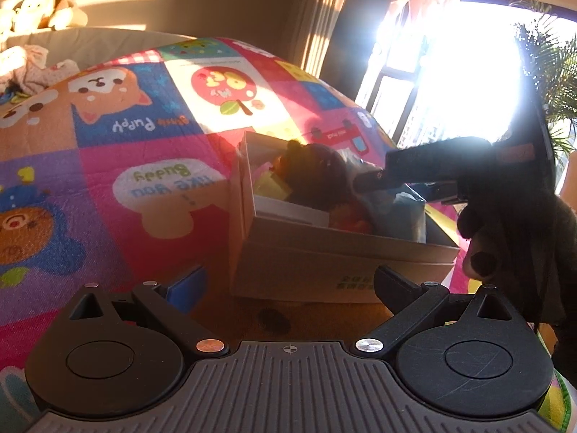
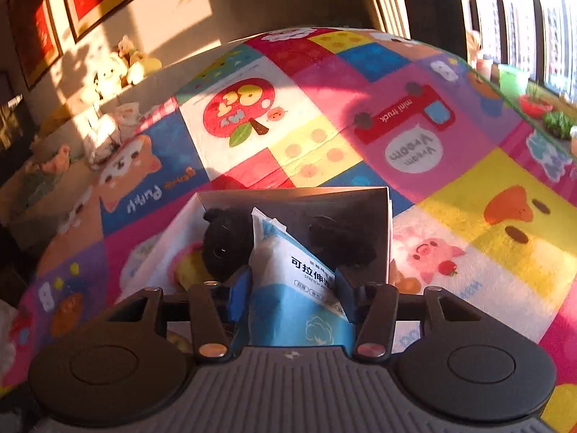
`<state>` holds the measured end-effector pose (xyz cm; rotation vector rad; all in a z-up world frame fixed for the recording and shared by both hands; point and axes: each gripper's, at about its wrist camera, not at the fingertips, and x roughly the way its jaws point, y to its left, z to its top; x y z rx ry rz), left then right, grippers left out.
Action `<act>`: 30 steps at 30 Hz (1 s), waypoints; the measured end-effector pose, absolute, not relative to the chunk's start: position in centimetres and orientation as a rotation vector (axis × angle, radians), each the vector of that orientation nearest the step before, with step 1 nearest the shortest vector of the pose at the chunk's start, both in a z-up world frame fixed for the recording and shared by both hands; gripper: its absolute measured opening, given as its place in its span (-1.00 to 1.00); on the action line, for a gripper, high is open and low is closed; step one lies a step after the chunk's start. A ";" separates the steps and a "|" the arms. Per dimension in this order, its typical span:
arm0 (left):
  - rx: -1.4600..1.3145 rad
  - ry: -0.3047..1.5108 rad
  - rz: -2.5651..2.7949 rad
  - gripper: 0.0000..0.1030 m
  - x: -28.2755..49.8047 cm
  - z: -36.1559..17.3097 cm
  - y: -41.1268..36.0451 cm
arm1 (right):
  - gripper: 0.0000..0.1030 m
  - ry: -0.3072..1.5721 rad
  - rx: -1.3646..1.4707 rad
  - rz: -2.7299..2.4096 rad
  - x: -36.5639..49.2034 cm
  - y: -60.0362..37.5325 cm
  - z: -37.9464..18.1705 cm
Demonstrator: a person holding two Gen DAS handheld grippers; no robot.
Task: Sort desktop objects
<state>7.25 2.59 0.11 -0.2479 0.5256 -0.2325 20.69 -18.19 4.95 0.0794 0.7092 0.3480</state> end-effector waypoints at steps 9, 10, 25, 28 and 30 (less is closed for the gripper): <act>-0.230 0.558 -0.292 0.99 7.8 0.1 1.7 | 0.00 0.631 0.086 0.364 17.2 -20.2 6.9; -0.227 0.561 -0.297 0.99 8.0 0.1 1.5 | 0.02 0.614 0.084 0.350 16.4 -20.7 7.2; -0.194 0.568 -0.365 0.99 8.0 0.8 -0.9 | 0.26 0.656 0.175 0.383 18.4 -20.8 4.9; -0.149 0.560 -0.349 0.99 6.8 1.2 -1.0 | 0.24 0.640 0.175 0.386 18.3 -20.9 5.3; -0.114 0.578 -0.289 0.99 6.1 1.2 -0.6 | 0.25 0.610 0.161 0.402 16.8 -21.4 5.9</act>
